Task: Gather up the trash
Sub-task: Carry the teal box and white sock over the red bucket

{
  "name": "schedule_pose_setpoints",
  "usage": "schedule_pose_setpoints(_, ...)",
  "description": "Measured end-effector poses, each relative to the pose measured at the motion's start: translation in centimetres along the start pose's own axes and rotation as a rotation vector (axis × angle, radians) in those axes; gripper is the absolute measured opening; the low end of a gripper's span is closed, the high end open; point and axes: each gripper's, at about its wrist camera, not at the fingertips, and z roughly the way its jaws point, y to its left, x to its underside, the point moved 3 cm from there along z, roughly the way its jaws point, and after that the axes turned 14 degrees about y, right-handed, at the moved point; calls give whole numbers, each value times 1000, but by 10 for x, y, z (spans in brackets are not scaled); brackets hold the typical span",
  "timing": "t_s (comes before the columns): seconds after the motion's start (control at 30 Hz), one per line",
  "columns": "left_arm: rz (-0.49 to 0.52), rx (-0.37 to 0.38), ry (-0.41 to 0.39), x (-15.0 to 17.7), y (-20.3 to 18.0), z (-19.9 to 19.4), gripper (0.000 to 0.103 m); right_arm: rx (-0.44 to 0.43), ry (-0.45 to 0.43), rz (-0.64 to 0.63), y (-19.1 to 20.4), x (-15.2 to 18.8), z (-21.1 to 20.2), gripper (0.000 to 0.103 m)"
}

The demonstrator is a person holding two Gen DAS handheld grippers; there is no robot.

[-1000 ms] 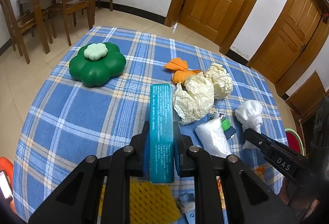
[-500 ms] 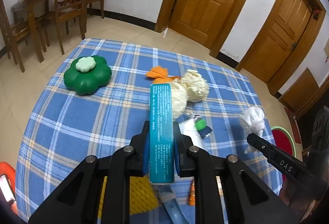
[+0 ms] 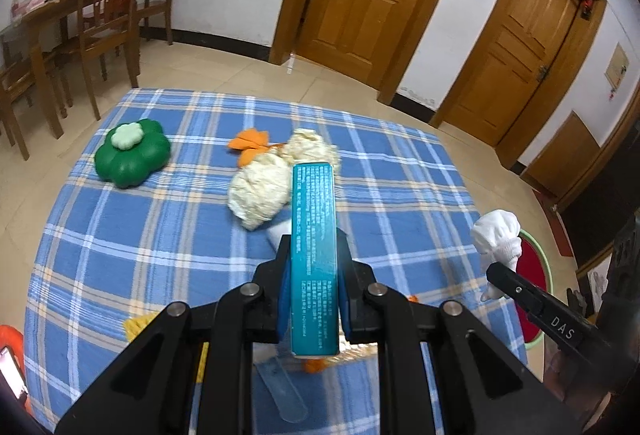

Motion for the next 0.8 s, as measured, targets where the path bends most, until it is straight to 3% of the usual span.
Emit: schedule_pose_setpoints(0.8, 189, 88, 45, 13, -90, 0, 19, 61, -108, 173, -80, 29, -61, 17)
